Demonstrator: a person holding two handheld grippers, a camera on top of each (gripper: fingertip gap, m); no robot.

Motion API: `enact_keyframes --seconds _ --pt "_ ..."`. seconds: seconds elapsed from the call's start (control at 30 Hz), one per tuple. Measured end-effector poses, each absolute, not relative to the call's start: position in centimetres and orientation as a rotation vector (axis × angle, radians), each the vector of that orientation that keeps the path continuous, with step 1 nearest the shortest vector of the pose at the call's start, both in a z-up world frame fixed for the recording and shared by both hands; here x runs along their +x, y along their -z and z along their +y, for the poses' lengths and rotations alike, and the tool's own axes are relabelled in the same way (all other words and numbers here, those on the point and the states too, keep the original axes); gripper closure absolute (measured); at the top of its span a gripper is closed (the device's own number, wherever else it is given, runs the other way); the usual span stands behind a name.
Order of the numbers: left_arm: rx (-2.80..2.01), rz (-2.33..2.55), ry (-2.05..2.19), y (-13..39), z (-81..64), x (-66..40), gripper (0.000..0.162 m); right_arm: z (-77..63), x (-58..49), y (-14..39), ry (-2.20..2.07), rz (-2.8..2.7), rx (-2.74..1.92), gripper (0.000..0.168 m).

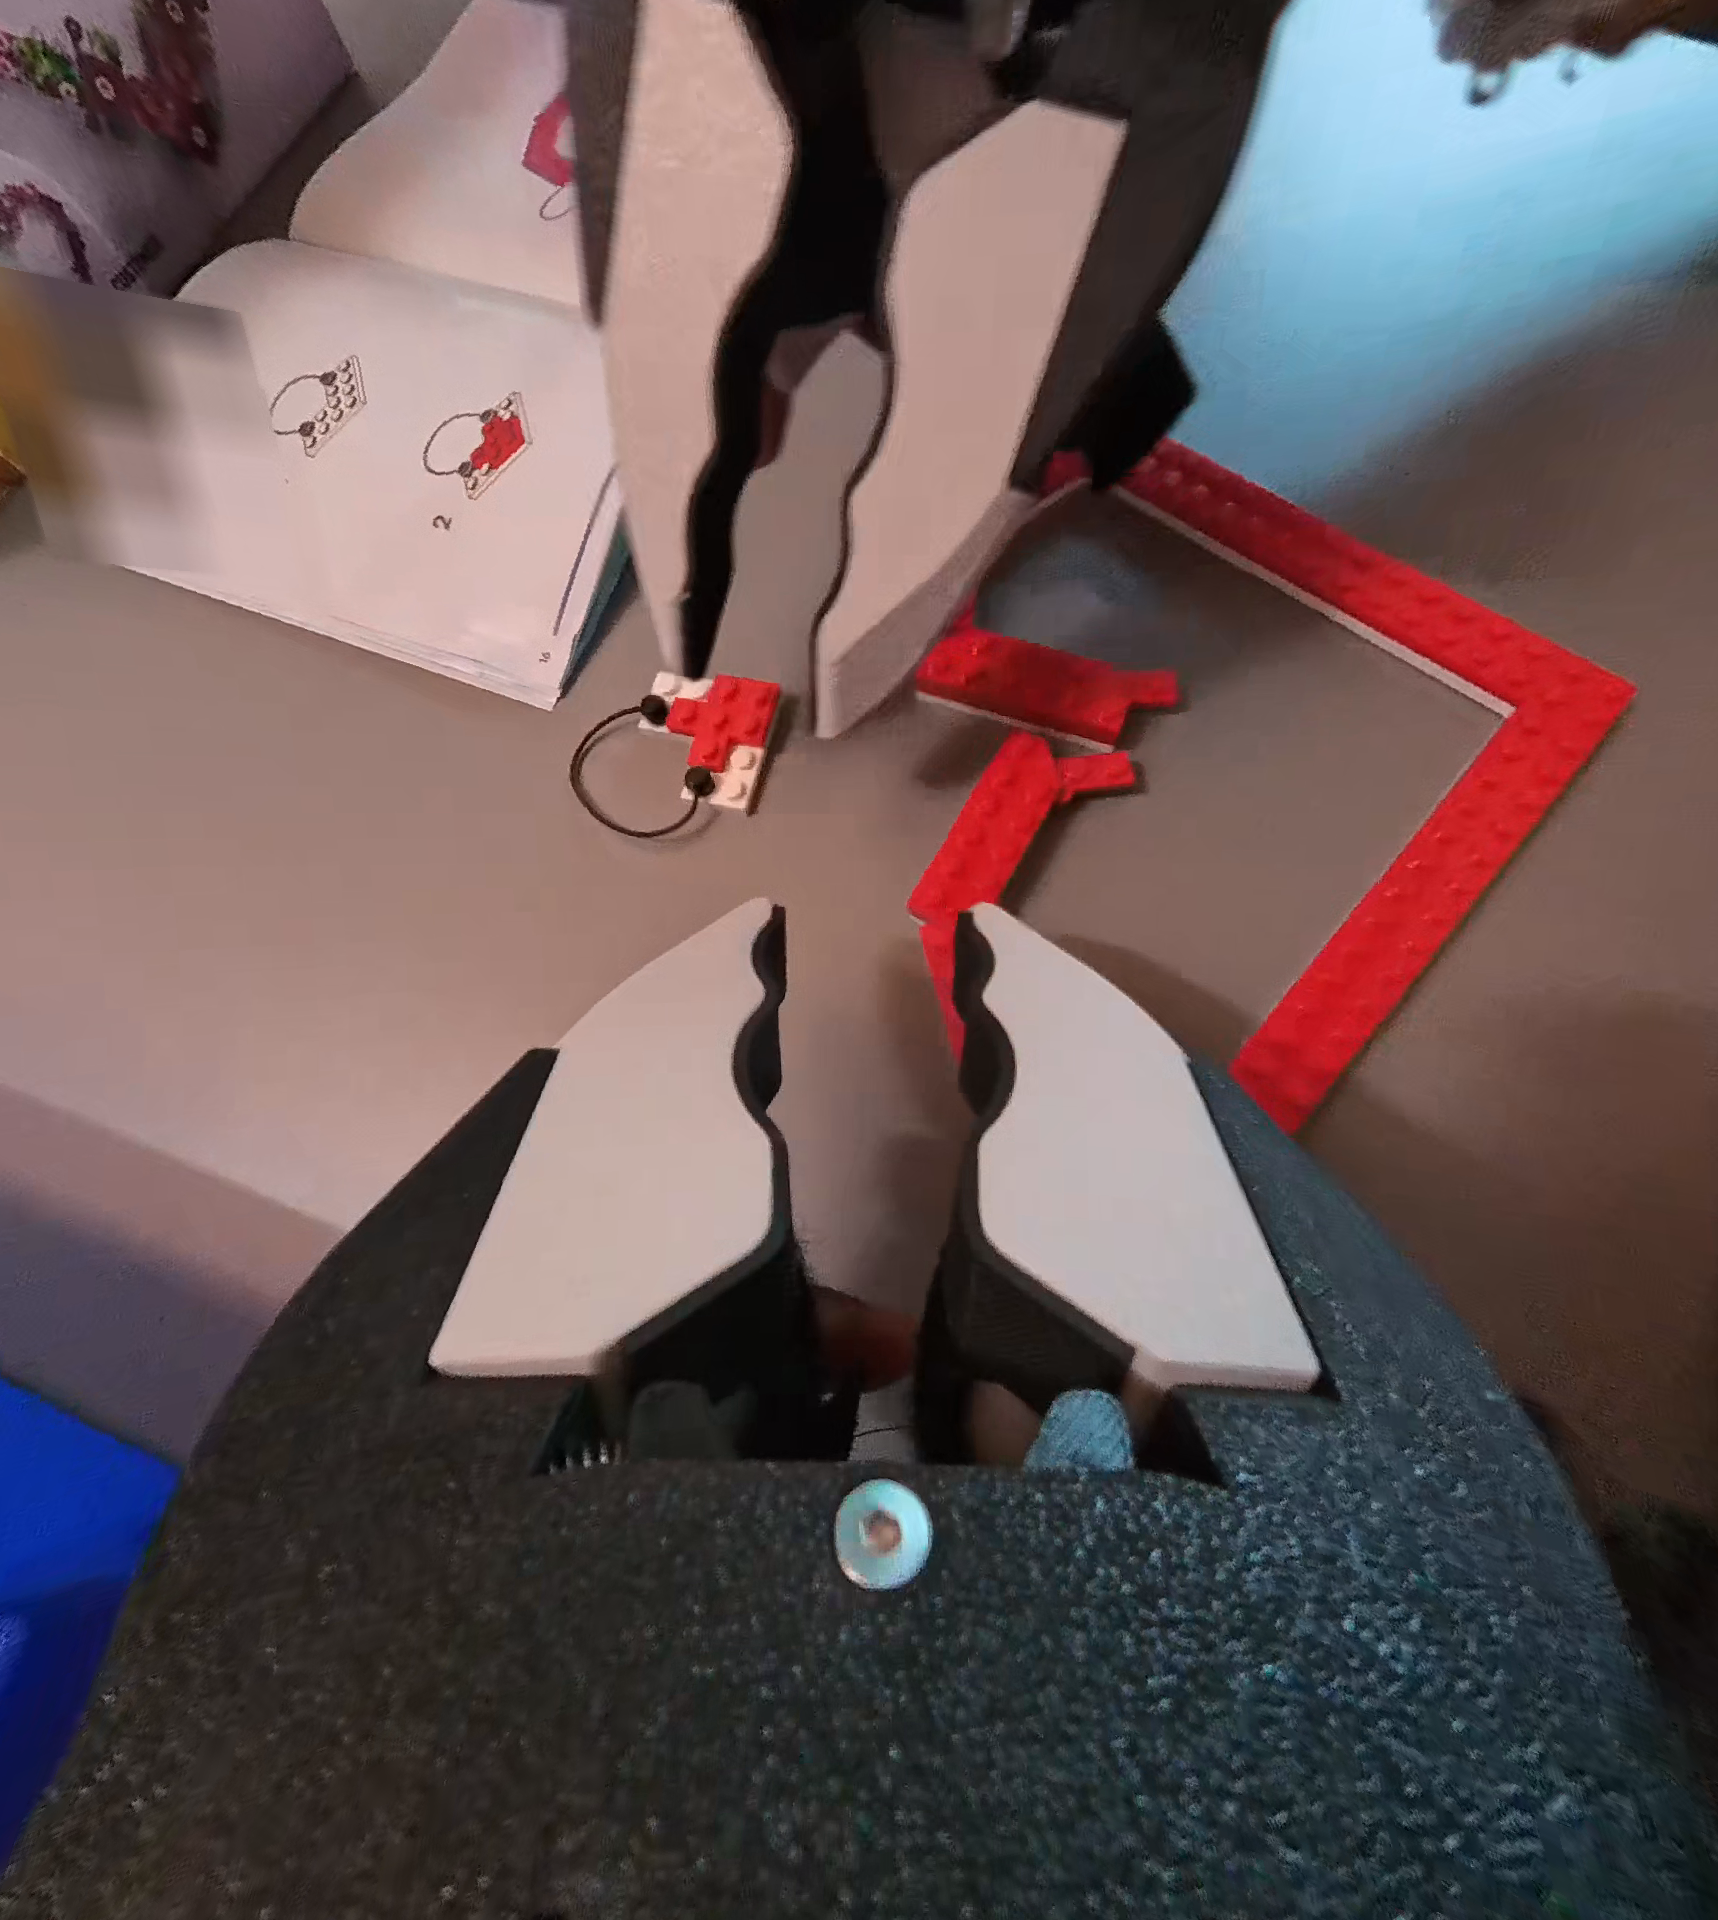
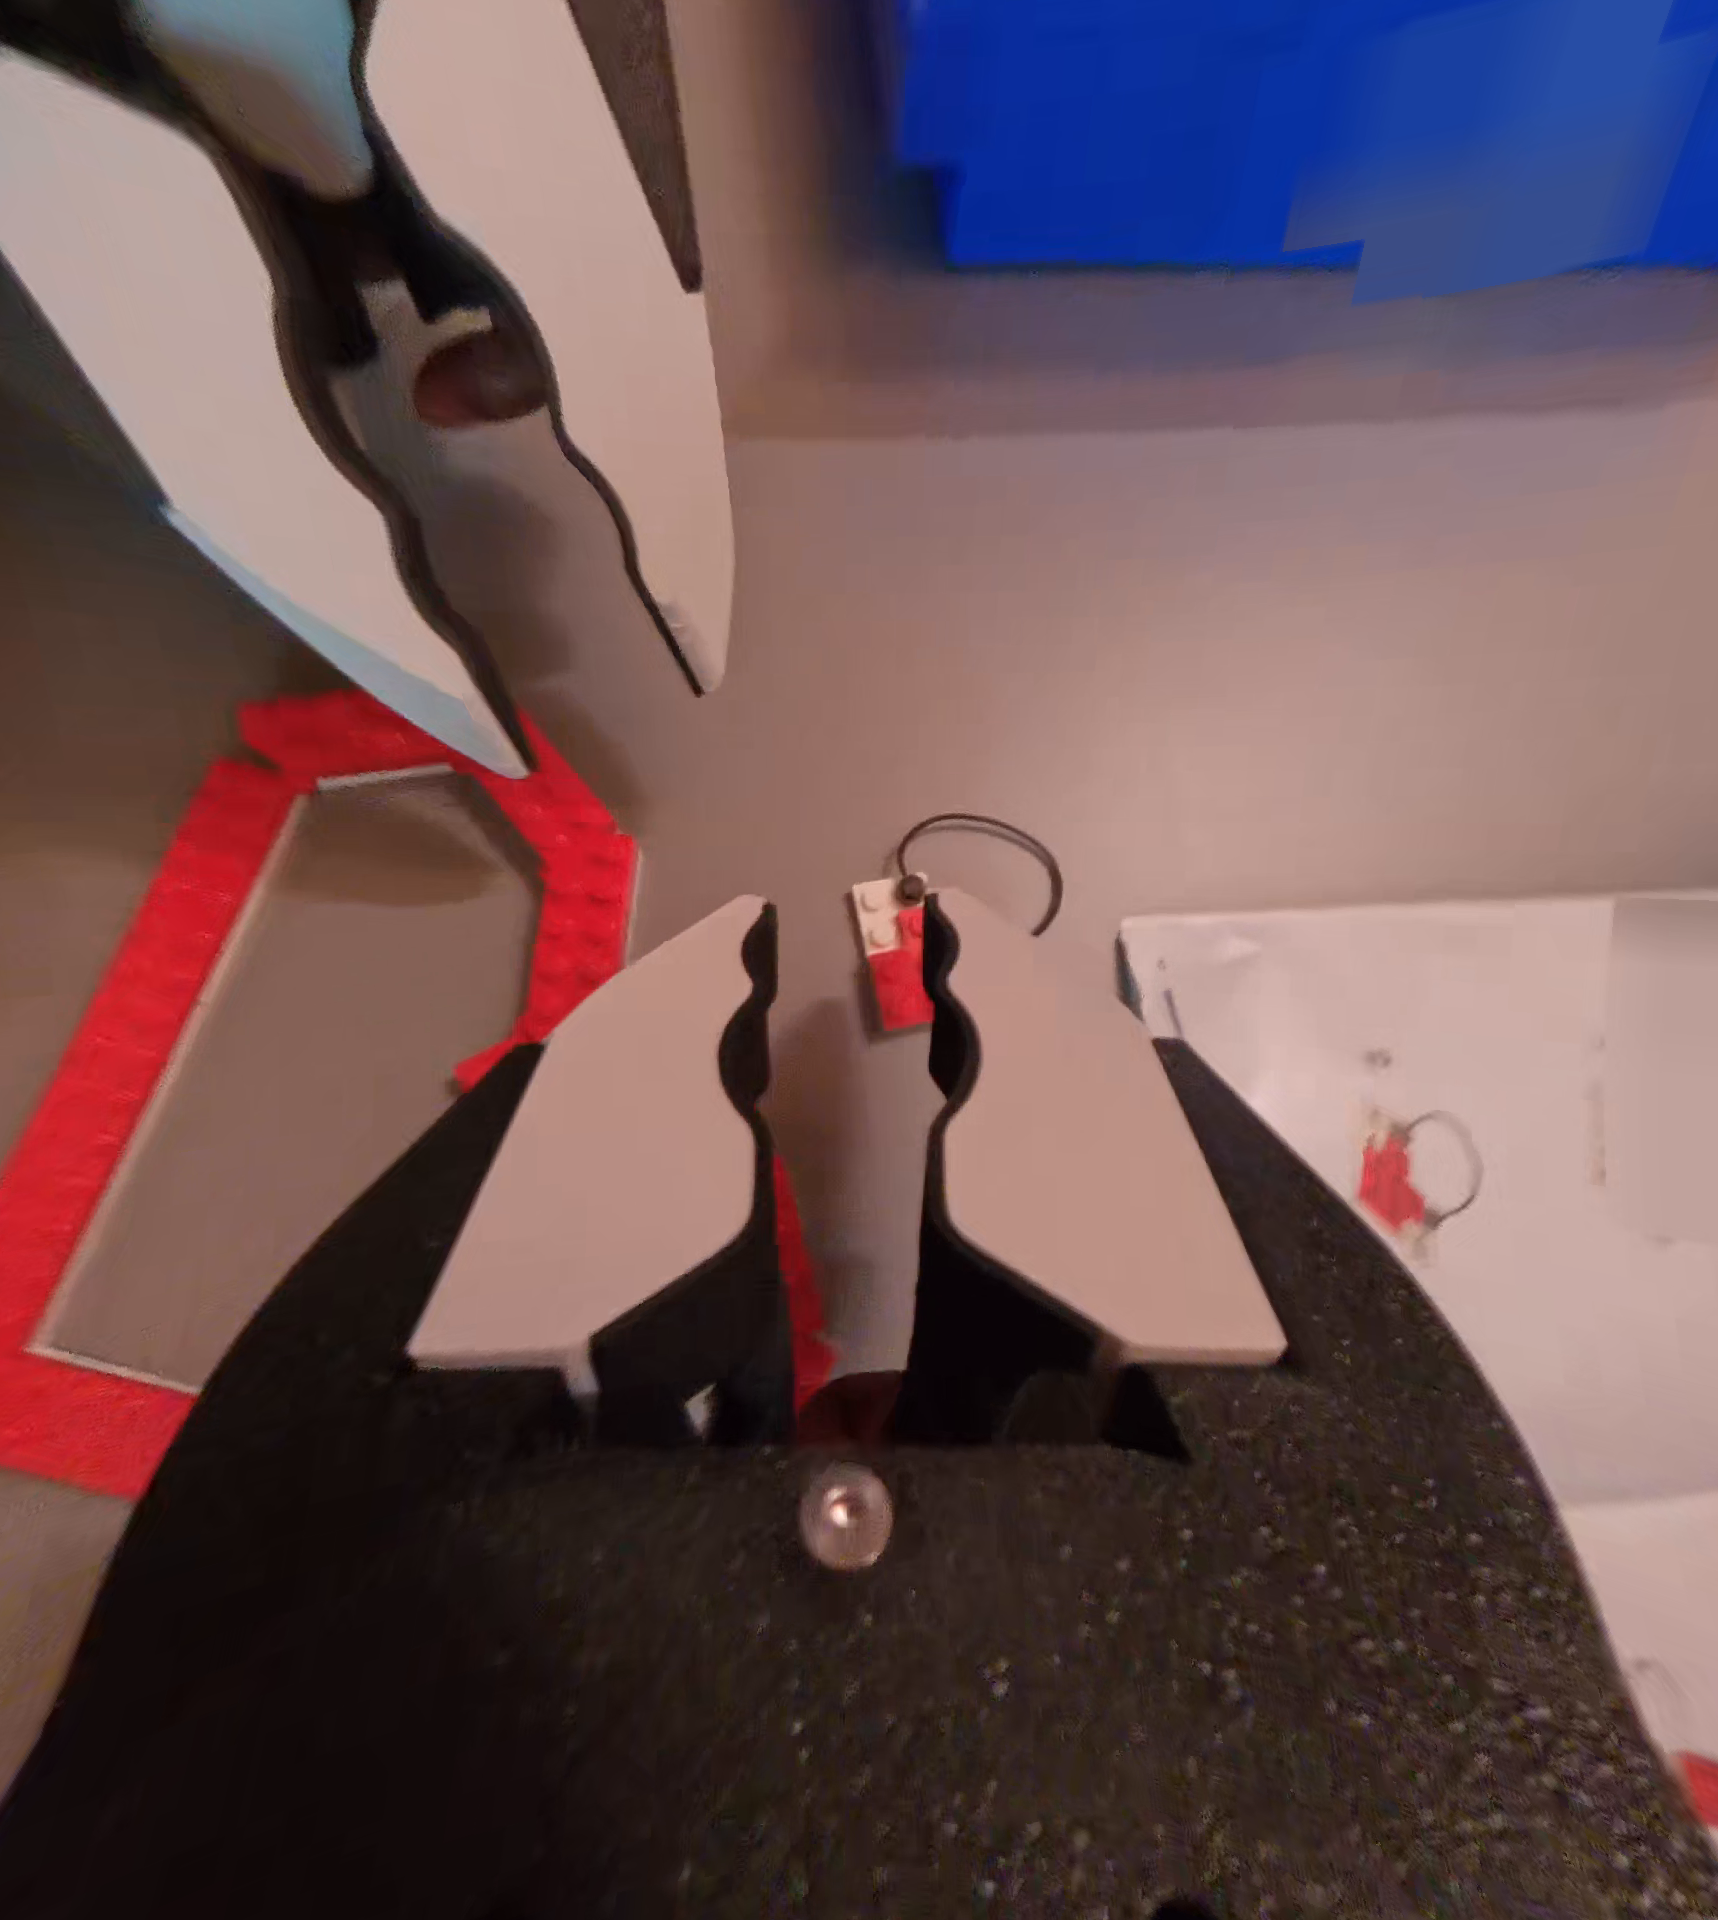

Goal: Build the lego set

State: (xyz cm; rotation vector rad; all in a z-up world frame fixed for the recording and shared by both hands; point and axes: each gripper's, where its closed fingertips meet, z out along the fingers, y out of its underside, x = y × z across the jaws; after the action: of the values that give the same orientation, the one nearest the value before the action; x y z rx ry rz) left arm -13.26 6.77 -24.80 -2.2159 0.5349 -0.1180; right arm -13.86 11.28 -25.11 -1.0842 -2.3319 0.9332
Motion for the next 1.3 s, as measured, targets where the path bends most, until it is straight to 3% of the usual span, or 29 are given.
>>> enact_keyframes --seconds 0.13,0.3,0.4,0.53,0.77,1.0,1.13,1.3 --pt "-2.196 0.549 0.096 24.6 6.2 -13.0 0.131 13.1 -14.8 26.2 -0.715 -2.441 -1.027 0.133" --pt "-2.18 0.572 0.092 25.0 5.6 -12.7 0.13 13.1 -14.9 27.7 -0.766 -2.501 -1.054 0.125" --pt "-2.173 0.579 0.079 24.9 5.6 -12.8 0.13 13.0 -15.1 27.9 -0.821 -2.487 -1.105 0.135" --pt "-2.149 0.586 0.085 24.9 6.0 -12.5 0.129 13.3 -14.7 27.3 -0.854 -2.411 -1.128 0.135" --pt "-2.095 0.705 0.083 24.8 6.8 -11.7 0.113 12.4 -8.0 23.0 -1.007 -2.126 -1.373 0.135" --pt "-2.197 1.098 0.088 27.1 8.1 -9.6 0.122 8.0 -2.1 24.1 -1.084 -2.095 -1.577 0.135" --pt "-2.234 1.176 0.158 27.6 8.6 -8.9 0.145 6.3 -2.3 25.7 -1.032 -2.126 -1.66 0.135" --pt "-2.216 1.187 0.179 27.5 8.2 -9.2 0.146 6.0 -3.2 27.5 -0.978 -2.132 -1.717 0.135"
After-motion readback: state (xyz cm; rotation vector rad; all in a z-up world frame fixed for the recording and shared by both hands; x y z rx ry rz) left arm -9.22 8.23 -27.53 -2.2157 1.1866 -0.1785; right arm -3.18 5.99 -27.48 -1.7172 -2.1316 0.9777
